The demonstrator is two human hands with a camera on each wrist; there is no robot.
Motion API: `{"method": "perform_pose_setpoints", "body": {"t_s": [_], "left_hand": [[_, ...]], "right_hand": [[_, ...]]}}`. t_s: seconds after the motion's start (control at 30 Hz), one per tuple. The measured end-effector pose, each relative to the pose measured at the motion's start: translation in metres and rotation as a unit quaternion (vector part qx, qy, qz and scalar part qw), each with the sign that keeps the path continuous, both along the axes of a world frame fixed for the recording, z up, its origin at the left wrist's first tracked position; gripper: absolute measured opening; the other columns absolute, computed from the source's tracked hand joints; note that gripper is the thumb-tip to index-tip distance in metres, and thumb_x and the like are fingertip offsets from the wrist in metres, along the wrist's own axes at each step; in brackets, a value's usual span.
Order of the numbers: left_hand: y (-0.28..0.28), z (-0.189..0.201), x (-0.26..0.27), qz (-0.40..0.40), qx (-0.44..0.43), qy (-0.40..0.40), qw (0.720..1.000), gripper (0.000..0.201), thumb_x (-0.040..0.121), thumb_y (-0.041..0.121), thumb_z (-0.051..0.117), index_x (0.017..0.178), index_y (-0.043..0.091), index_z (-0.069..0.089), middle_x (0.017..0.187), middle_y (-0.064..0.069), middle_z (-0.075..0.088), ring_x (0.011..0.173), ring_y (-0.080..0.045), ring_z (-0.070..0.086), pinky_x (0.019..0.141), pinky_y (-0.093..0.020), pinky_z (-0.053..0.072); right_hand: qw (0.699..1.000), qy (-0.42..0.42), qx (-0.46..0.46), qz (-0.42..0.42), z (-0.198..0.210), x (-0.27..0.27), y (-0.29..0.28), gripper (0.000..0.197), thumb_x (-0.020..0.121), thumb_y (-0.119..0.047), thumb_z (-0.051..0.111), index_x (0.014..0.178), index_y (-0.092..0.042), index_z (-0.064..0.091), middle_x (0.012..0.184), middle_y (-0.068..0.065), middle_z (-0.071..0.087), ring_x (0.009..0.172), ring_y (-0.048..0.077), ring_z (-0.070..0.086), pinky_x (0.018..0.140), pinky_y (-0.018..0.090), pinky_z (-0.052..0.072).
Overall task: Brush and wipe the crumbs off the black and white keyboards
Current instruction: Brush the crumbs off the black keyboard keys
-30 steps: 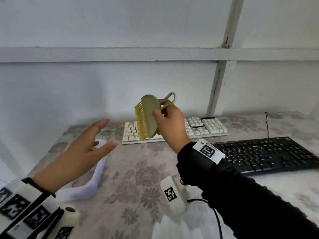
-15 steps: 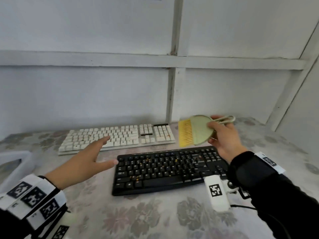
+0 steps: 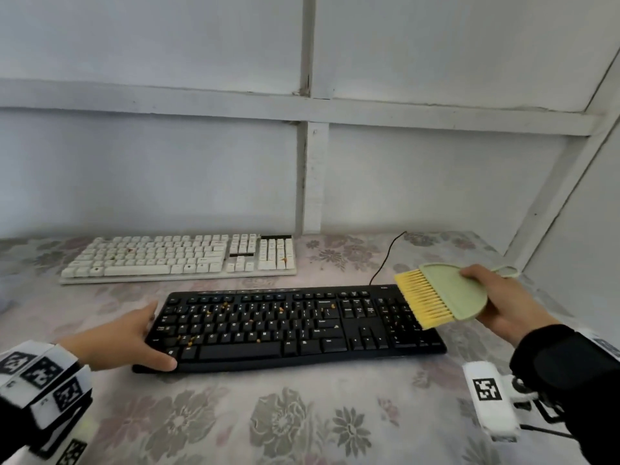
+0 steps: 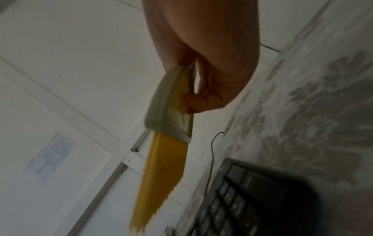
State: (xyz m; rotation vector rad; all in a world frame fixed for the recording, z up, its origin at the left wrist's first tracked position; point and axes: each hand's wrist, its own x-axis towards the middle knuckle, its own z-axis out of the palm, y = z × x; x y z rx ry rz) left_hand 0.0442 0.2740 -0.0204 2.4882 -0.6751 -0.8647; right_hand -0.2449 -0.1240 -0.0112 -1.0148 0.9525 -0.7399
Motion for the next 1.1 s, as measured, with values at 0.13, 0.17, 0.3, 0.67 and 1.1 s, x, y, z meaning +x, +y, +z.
{"method": "perform_pose_setpoints", "body": {"t_s": [0.13, 0.17, 0.3, 0.67, 1.1], "left_hand": [[0.002, -0.01, 0.007, 0.046, -0.017, 0.011, 0.999, 0.108, 0.066, 0.014, 0.083, 0.146, 0.006, 0.012, 0.11, 0.006, 0.042, 0.097, -0.012, 0.048, 0.073, -0.014, 0.04], [0.003, -0.013, 0.01, 0.048, -0.018, 0.009, 0.999, 0.117, 0.06, 0.023, 0.087, 0.147, 0.006, 0.01, 0.114, 0.004, 0.043, 0.101, -0.014, 0.048, 0.08, -0.018, 0.04], [0.006, -0.014, 0.013, 0.06, 0.003, 0.017, 0.998, 0.116, 0.048, 0.034, 0.09, 0.141, 0.007, 0.027, 0.124, -0.003, 0.049, 0.106, -0.019, 0.052, 0.085, -0.023, 0.043], [0.013, -0.024, 0.024, 0.08, -0.08, 0.125, 0.986, 0.093, 0.022, 0.003, 0.083, 0.107, 0.012, 0.046, 0.106, -0.019, 0.058, 0.091, -0.028, 0.061, 0.054, -0.025, 0.05], [0.023, -0.034, 0.026, 0.097, -0.196, 0.145, 0.965, 0.105, 0.019, 0.001, 0.082, 0.115, 0.013, 0.043, 0.112, -0.021, 0.055, 0.1, -0.036, 0.06, 0.077, -0.041, 0.05]], "right_hand": [[0.999, 0.025, 0.012, 0.015, -0.012, -0.007, -0.006, 0.008, 0.089, -0.016, 0.059, 0.093, -0.009, 0.058, 0.065, 0.003, 0.072, 0.054, 0.014, 0.069, 0.051, 0.032, 0.058], [0.999, 0.032, 0.014, 0.023, -0.015, -0.007, -0.005, 0.014, 0.088, -0.019, 0.061, 0.098, -0.008, 0.059, 0.07, 0.004, 0.073, 0.059, 0.016, 0.07, 0.055, 0.033, 0.059], [0.997, 0.036, 0.035, 0.063, -0.027, -0.006, 0.0, 0.058, 0.071, -0.03, 0.078, 0.12, -0.006, 0.058, 0.11, 0.013, 0.067, 0.096, 0.029, 0.063, 0.084, 0.044, 0.052], [0.991, 0.012, 0.087, 0.101, -0.03, -0.007, 0.002, 0.039, 0.091, -0.024, 0.056, 0.126, -0.008, 0.053, 0.13, 0.016, 0.058, 0.11, 0.032, 0.058, 0.068, 0.044, 0.058], [0.989, -0.009, 0.089, 0.114, -0.033, -0.014, 0.0, 0.108, 0.027, -0.031, 0.092, 0.125, -0.01, 0.053, 0.126, 0.016, 0.06, 0.11, 0.033, 0.059, 0.063, 0.051, 0.058]]}}
